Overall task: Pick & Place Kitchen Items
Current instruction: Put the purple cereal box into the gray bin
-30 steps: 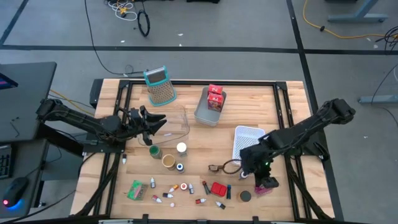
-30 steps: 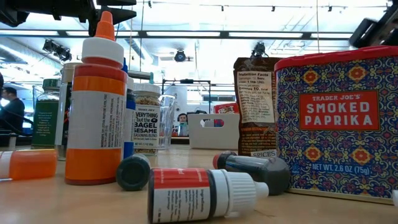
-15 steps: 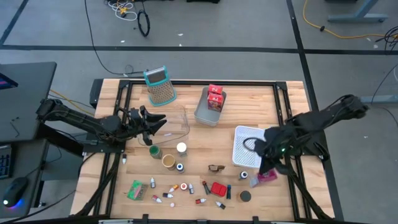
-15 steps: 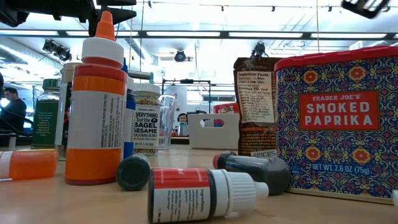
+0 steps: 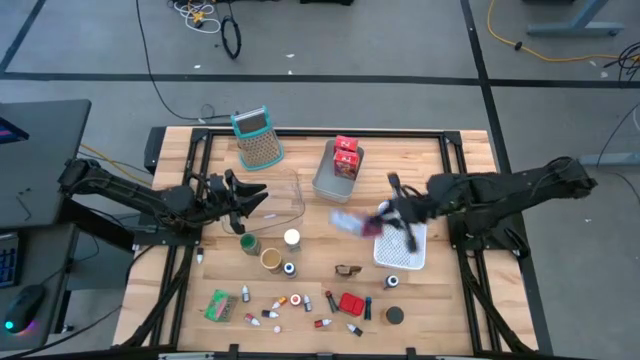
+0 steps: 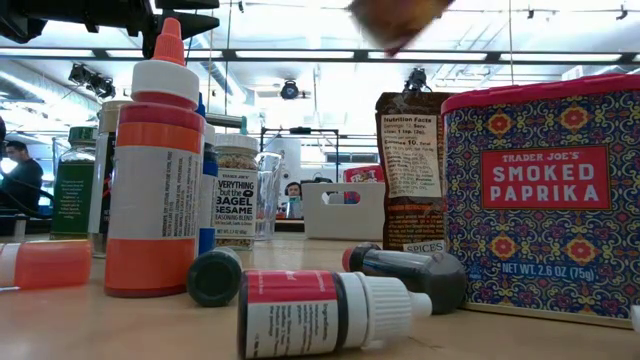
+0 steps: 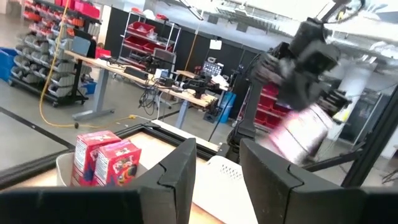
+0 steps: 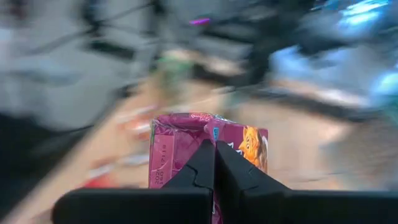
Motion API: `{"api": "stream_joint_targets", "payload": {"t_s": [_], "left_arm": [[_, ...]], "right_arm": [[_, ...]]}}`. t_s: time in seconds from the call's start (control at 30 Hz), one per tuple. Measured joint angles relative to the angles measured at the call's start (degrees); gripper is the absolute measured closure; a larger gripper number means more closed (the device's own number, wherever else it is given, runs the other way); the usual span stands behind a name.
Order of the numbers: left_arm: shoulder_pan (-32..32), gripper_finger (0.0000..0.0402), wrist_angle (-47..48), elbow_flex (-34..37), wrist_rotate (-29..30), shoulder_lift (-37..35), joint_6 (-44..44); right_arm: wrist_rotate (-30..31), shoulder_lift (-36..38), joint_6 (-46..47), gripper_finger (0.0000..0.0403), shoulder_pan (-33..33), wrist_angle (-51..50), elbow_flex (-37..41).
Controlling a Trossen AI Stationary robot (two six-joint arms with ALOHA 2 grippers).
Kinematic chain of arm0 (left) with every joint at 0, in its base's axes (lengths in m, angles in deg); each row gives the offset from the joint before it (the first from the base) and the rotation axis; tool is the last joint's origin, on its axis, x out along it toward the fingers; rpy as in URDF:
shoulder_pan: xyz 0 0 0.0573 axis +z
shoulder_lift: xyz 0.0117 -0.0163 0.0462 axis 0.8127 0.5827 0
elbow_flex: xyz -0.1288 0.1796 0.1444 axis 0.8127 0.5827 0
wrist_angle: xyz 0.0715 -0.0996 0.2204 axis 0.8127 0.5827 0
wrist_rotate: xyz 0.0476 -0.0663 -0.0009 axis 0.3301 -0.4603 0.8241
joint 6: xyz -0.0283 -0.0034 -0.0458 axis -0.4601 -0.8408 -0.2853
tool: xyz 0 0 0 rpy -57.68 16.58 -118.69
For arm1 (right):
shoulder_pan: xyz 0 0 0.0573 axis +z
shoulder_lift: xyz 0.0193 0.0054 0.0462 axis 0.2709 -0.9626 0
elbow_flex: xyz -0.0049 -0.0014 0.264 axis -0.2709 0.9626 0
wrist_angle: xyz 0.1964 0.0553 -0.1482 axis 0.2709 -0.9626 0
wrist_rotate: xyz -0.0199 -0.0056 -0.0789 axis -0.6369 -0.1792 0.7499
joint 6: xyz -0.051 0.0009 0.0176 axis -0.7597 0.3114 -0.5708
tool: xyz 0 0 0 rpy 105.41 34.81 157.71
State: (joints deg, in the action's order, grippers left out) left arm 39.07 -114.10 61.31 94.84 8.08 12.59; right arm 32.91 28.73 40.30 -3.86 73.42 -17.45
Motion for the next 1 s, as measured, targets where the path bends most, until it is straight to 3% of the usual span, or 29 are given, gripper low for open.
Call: {"api": "stream_joint_targets", "payload": {"t_s": [0.13, 0.3, 0.4, 0.7, 0.9, 1.0], "left_arm": [[0.0, 0.0270, 0.7, 0.0, -1.3, 0.0, 1.6], [0.0, 0.0270, 0.6, 0.0, -1.8, 0.0, 1.7], [0.0, 0.0270, 0.6, 0.0, -1.8, 0.0, 2.7], [0.0, 0.0270, 0.5, 0.0, -1.7, 0.0, 4.8], [0.0, 0.0270, 0.6, 0.0, -1.7, 0.0, 5.2], [0.0, 0.0270, 0.6, 0.0, -1.7, 0.0, 5.2]], "right_arm": [[4.1, -5.7, -2.4, 0.0397, -4.2, 9.7, 0.0], [1.4, -12.6, 4.9, 0.0397, -10.0, 16.3, -0.1], [-6.4, -15.9, 8.1, 0.0397, -14.7, 12.5, -1.7], [-14.2, -23.8, 9.2, 0.0397, -29.5, -5.3, -10.8], [-24.8, -29.4, 8.4, 0.0397, -37.3, -8.3, -12.4], [-25.7, -31.3, 8.3, 0.0396, -39.7, -8.6, -12.4]]}}
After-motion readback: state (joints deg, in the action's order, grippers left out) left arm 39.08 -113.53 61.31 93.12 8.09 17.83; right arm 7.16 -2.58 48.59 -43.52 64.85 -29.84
